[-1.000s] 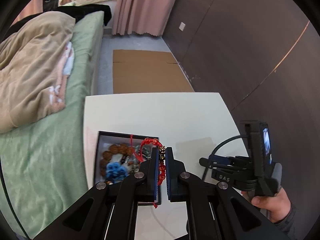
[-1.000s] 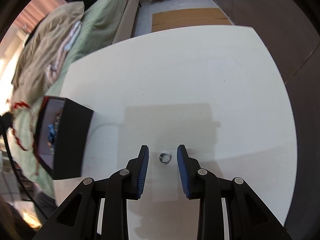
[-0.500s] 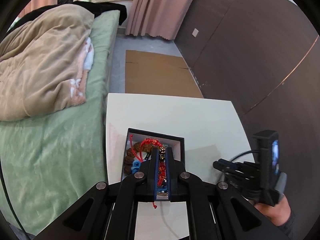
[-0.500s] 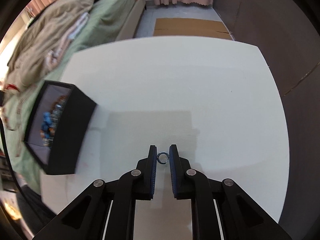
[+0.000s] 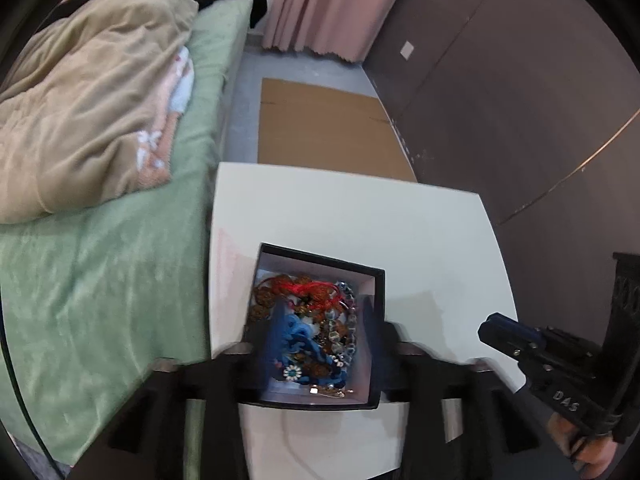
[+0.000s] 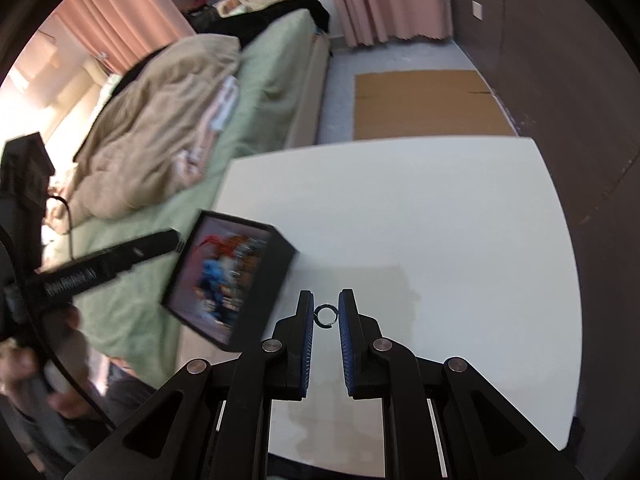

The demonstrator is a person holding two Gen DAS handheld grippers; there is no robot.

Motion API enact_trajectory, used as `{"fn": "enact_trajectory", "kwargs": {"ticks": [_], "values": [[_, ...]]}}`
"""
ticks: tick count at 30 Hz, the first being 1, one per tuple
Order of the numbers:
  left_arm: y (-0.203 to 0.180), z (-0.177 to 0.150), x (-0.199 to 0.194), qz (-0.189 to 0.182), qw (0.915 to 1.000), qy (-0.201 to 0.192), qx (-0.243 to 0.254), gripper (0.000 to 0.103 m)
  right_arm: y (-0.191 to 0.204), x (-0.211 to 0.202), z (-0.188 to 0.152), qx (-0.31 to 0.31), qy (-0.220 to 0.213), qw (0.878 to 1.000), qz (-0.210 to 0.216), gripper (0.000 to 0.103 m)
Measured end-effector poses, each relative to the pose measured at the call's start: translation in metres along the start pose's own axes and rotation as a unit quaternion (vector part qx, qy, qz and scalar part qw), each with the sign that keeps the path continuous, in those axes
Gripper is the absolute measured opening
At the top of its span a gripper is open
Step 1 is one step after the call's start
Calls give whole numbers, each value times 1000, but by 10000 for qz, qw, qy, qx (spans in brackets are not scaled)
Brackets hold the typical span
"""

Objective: Organize jewelry
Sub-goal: 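Drop the red bracelet into the box with the left gripper while the right gripper grasps the silver ring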

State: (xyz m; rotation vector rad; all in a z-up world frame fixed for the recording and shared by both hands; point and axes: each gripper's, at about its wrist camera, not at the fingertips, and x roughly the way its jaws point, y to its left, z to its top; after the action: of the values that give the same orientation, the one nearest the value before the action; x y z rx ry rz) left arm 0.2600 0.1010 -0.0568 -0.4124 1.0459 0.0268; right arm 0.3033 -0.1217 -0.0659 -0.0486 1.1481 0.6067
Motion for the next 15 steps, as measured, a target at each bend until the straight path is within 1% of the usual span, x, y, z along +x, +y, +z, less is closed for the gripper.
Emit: {"fn": "enact_trajectory", "kwargs": {"ticks": [2, 8, 12, 13, 15], "values": [[5, -2, -12, -51, 9997, -222, -14, 64, 10, -2, 4, -56, -46, 9999, 155, 14], [27, -4, -36, 30, 9991, -413, -127, 64, 46, 5, 15, -242, -66, 9988, 425, 14], [42, -7, -51, 119, 9983, -523, -223, 64, 61, 12, 21, -286, -55, 9976, 622, 14], [47, -7, -55, 134, 9981, -546, -247, 64, 65, 16, 24, -260, -49, 9977, 618, 15], [52, -9, -62, 164, 9977, -598, -266, 64, 66, 25, 26, -181, 85, 9986, 492, 32]]}}
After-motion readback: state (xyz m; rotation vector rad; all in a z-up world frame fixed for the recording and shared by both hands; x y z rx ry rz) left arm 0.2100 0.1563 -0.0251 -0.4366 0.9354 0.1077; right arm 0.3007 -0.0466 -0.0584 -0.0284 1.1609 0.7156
